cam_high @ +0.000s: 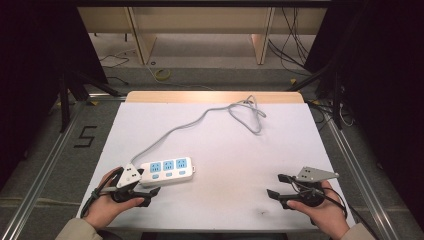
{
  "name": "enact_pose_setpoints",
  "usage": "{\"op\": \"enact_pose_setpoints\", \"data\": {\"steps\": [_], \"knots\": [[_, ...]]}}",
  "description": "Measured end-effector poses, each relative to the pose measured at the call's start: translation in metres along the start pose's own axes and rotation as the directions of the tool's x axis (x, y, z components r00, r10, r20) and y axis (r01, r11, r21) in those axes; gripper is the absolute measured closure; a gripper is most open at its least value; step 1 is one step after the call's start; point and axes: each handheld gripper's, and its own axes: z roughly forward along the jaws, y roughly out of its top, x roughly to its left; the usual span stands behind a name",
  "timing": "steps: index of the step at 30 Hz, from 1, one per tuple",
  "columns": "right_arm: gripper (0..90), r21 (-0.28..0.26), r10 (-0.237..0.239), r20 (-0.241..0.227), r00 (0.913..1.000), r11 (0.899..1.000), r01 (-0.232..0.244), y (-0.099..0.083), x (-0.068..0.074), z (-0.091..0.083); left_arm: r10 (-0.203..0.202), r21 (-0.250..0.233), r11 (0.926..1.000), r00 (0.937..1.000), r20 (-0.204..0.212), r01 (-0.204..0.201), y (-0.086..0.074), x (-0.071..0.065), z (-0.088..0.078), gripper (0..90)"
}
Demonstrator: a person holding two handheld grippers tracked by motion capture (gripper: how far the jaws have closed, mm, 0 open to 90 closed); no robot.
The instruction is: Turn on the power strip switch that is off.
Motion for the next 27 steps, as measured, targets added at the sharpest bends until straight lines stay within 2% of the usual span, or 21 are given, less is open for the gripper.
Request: {"op": "enact_pose_setpoints", "data": {"steps": [5,9,13,14,15,17,19,20,23,27], "knots": [[29.2,0.001,-0.001,-0.001,1.0000,1.000,0.001,0.000,0.000,0.000,-0.005,0.023,0.9997,0.9999,-0.012,0.005,0.000,0.000,0.000,21.6],[29.1,0.005,-0.004,0.000,1.0000,1.000,0.004,0.000,0.001,0.000,-0.004,0.023,0.9997,1.0000,0.000,0.004,0.000,-0.001,-0.001,24.1],[29.1,0.003,-0.004,0.000,1.0000,1.000,0.004,0.000,0.000,0.000,-0.002,0.019,0.9998,0.9996,-0.028,0.003,0.003,0.000,-0.003,40.3],[29.2,0.003,-0.003,0.000,1.0000,1.000,0.003,0.000,0.000,0.000,-0.002,0.019,0.9998,0.9996,-0.028,0.003,0.003,0.000,-0.003,46.6],[29.2,0.003,-0.003,0.001,1.0000,1.000,0.003,0.000,0.000,0.000,-0.002,0.026,0.9996,0.9986,-0.052,0.003,0.004,0.002,-0.005,53.9],[29.1,0.003,-0.003,0.000,1.0000,1.000,0.003,0.000,0.001,0.000,0.001,0.033,0.9995,0.9977,-0.068,0.001,0.005,0.004,-0.007,67.9],[29.1,0.003,-0.003,0.000,1.0000,1.000,0.003,0.000,0.001,0.000,-0.009,0.033,0.9994,0.9973,-0.073,0.012,0.005,0.005,-0.008,78.7],[29.2,0.003,-0.002,0.000,1.0000,1.000,0.002,0.000,0.001,0.000,-0.011,0.036,0.9993,0.9969,-0.078,0.014,0.006,0.006,-0.009,78.7],[29.1,0.004,-0.002,0.000,1.0000,1.000,0.002,0.000,0.001,0.000,-0.041,0.065,0.9968,0.9960,-0.080,0.046,0.008,0.007,-0.010,89.4],[29.2,0.004,-0.002,0.000,1.0000,1.000,0.002,0.000,0.001,0.000,-0.050,0.081,0.9951,0.9946,-0.092,0.057,0.010,0.008,-0.010,89.6]]}}
